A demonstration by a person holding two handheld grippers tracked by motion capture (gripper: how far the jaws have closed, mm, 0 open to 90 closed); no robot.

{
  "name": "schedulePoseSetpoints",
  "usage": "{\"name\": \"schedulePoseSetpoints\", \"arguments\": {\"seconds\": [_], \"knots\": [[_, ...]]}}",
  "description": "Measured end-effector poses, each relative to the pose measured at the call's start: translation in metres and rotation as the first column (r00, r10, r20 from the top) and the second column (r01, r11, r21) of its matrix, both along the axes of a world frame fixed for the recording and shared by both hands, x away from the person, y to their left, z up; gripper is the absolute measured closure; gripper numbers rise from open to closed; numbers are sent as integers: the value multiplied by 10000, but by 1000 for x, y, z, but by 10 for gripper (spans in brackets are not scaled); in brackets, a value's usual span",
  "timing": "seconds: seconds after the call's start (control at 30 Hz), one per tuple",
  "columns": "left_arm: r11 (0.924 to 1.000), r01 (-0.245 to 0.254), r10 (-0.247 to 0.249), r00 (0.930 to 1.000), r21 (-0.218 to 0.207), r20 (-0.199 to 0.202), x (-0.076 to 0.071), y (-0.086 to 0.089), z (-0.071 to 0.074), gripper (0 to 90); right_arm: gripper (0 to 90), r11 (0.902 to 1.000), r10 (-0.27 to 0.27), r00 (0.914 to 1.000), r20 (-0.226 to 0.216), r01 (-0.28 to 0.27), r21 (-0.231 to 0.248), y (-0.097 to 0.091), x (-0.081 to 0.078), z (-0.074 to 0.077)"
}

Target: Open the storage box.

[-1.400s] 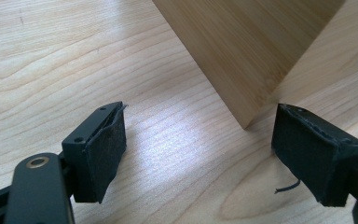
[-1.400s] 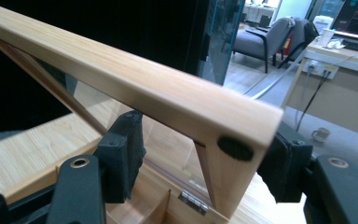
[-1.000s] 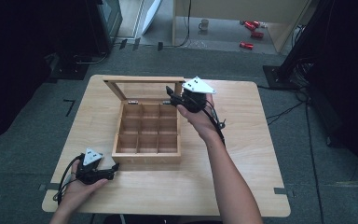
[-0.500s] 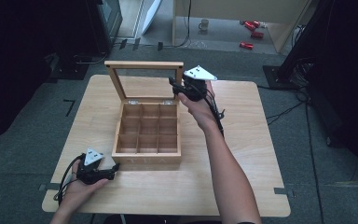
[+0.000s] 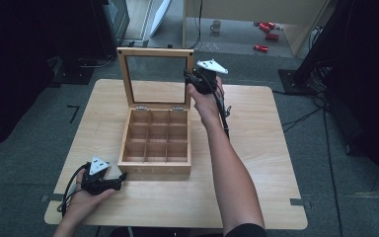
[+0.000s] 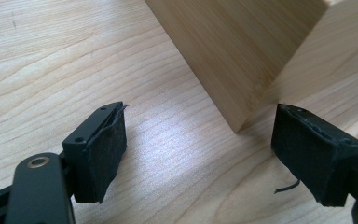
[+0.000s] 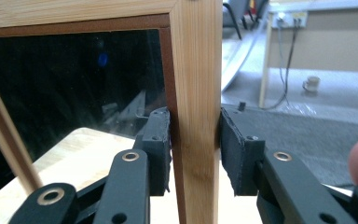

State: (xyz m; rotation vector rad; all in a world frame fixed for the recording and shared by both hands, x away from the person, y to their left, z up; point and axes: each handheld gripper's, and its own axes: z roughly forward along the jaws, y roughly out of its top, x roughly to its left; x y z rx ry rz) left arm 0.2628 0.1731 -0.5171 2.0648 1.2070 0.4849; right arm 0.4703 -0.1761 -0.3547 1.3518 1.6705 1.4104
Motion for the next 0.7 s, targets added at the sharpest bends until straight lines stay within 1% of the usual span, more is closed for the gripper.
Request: {"name": "schedulePoseSetpoints", "arguments": {"seconds": [0.17,0.27,0.37,0.57,0.63,0.7], "knots": [[10000,24,-24,10000,1,-16,0,0,0,188,665,9984,-558,9974,-458,553,-132,6,18,0],[10000,20,-20,10000,-65,-20,0,1,0,188,666,9971,-748,9953,-620,740,-149,8,26,-1],[9999,34,-34,10000,-104,-27,1,1,0,188,666,9966,-824,9944,-655,817,-136,9,29,-2],[9999,43,-44,10000,-106,-30,1,1,0,188,660,9979,-653,9955,-690,648,-81,7,29,-1],[9999,41,-41,10000,-101,-26,1,1,0,188,633,9985,-552,9963,-664,553,-2,5,28,-1],[9999,41,-42,10000,-103,-27,1,1,0,188,531,9991,-406,9982,-434,402,-107,4,23,0]]}}
